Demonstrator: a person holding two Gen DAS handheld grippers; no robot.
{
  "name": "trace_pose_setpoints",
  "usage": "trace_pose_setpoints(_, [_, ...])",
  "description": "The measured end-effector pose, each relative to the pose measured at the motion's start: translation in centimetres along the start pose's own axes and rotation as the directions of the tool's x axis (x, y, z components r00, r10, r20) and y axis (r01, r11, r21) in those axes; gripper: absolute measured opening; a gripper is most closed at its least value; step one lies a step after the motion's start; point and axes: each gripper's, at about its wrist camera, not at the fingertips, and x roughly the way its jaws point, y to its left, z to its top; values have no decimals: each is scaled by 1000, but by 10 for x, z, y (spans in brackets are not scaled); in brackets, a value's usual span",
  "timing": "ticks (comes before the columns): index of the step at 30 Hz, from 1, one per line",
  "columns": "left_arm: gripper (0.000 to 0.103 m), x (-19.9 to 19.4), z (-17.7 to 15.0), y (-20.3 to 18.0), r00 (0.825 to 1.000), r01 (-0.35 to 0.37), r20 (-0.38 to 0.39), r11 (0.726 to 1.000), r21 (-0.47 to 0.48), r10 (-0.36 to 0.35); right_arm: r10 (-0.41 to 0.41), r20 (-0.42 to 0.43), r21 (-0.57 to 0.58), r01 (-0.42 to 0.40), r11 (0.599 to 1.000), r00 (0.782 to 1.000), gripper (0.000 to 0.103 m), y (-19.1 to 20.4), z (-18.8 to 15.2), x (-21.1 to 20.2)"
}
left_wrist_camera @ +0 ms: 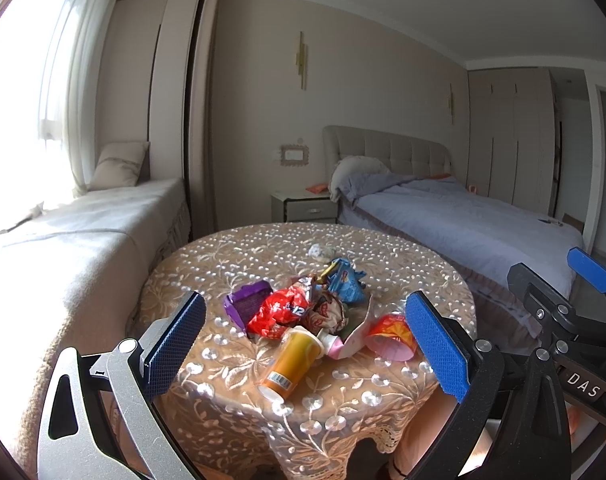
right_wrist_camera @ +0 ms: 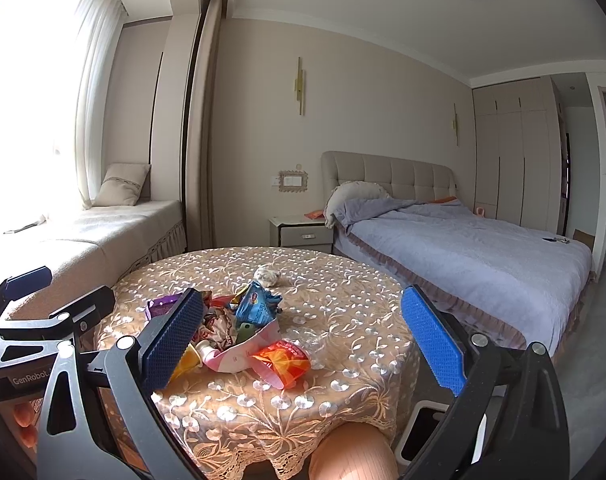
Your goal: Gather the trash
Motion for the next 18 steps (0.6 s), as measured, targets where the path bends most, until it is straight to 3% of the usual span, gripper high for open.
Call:
trace_pose_setpoints(8, [98, 30, -10, 1, 997, -42, -59, 999, 17, 43, 58, -34, -16, -59, 998, 998, 98, 6, -10, 22])
trace_pose_setpoints(14, [98, 72, -32, 14, 985, 16, -169, 1000, -16, -18, 52, -99, -85, -60, 995, 994, 98, 16, -30, 58])
trace_pose_setpoints(18, [98, 100, -51, 18, 971, -45, -233, 999, 14, 47, 58, -179, -83, -74, 994, 982, 99, 13, -48, 91])
